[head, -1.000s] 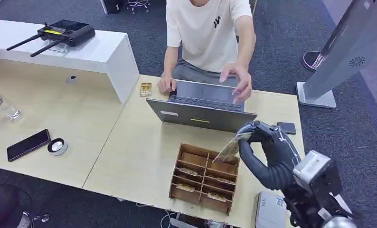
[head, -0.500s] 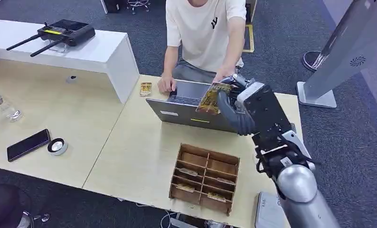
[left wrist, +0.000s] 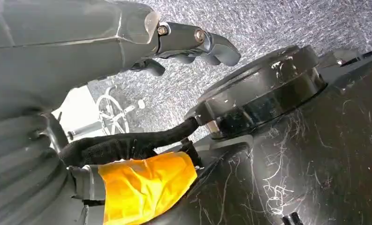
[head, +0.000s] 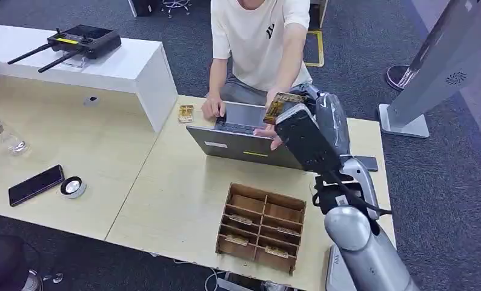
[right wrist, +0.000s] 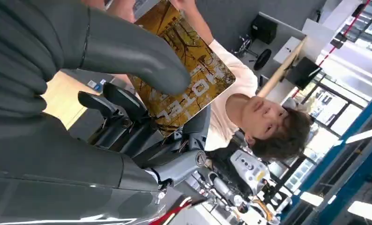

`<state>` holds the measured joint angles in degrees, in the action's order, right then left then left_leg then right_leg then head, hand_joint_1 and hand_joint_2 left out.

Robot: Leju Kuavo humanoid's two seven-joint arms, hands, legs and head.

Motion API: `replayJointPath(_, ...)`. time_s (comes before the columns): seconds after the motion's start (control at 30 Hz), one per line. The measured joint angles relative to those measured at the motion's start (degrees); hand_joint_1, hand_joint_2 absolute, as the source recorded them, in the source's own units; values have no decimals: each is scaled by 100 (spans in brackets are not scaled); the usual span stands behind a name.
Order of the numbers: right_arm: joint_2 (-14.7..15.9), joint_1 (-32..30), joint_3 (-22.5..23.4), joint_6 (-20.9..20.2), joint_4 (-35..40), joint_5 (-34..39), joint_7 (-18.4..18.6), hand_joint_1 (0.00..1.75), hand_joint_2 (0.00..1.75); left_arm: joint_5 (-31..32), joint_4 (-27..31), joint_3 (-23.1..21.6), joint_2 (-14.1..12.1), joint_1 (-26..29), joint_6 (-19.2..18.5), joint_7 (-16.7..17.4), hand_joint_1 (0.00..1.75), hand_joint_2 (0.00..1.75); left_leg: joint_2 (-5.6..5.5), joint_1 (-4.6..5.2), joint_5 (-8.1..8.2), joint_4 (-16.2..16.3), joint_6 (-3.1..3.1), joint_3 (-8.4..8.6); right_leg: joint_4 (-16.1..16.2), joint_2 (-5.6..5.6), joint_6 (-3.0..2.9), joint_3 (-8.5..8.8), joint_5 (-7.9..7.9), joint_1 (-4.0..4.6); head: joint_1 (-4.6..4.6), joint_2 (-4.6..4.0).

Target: Pass the card to the sensor for recognition and then transmit it.

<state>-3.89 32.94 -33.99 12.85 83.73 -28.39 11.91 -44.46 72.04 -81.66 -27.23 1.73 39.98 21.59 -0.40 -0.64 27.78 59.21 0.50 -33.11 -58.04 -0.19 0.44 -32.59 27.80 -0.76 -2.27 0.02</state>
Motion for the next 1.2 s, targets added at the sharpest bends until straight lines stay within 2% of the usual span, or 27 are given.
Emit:
replayJointPath(0.1, -15, -59, 44, 136, 20, -383, -6, 175, 175, 100, -7, 0, 2, -1, 0, 51, 0, 175, -4, 0, 0, 0, 0, 0, 0, -4, 0, -1, 0, 0, 2, 0)
replayJointPath(0.23, -26, -325, 159, 424, 177, -1309, -89, 175, 175, 456, 7, 4, 6, 0, 0, 262, 0, 175, -6, 0, 0, 0, 0, 0, 0, -4, 0, -1, 0, 0, 0, 0)
replayJointPath(0.37, 30, -587, 317, 413, 295, -1516, -205, 175, 175, 607, 33, 15, 9, 2, 0, 363, 0, 175, -6, -1, 1, 0, 0, -1, 3, -3, 0, -2, 0, 0, 2, 0)
replayJointPath(0.4, 55, -660, 354, 406, 295, -1543, -245, 122, 175, 614, 33, 15, 9, 3, 0, 363, 0, 175, -6, -1, 1, 0, 0, -1, 3, -4, 0, -2, 0, 0, 0, 0)
replayJointPath(0.43, 74, -727, 396, 358, 304, -1541, -260, 5, 175, 625, 33, 15, 9, 3, 0, 365, 0, 175, -7, 0, 1, 0, 0, -2, 3, -4, 0, -2, 0, 0, 0, 0)
replayJointPath(0.47, 109, -781, 429, 264, 317, -1495, -273, 0, 175, 625, 33, 15, 9, 3, 0, 365, 0, 175, -7, 0, 1, 0, 0, -3, 3, -4, 0, -2, 0, 0, 2, 0)
replayJointPath(0.57, 231, -908, 503, -150, 352, -1224, -284, 0, 175, 667, 33, 44, 17, 19, 0, 409, 0, 175, -5, 0, 2, 0, 1, -2, 3, -3, 0, -2, 0, 0, 0, 0)
replayJointPath(0.73, 389, -1045, 592, -413, 337, -953, -255, 0, 175, 647, 33, 81, 20, 46, 0, 367, 0, 175, -5, 0, 1, 0, 1, -1, 3, -3, 0, -2, 0, 0, 0, 0)
replayJointPath(1.03, 542, -1274, 761, -428, 514, -610, -249, 0, 175, 769, 33, 210, 48, 125, 0, 448, 0, 175, -5, 0, 1, 0, 1, -1, 3, -3, 0, -3, 0, 0, 2, 0)
replayJointPath(1.2, 546, -1538, 1001, -439, 760, 425, -566, 0, 175, 888, 33, 297, 66, 201, 0, 481, 0, 175, -6, 0, 1, 0, 1, -2, 3, -4, 0, -2, 0, 0, 0, 0)
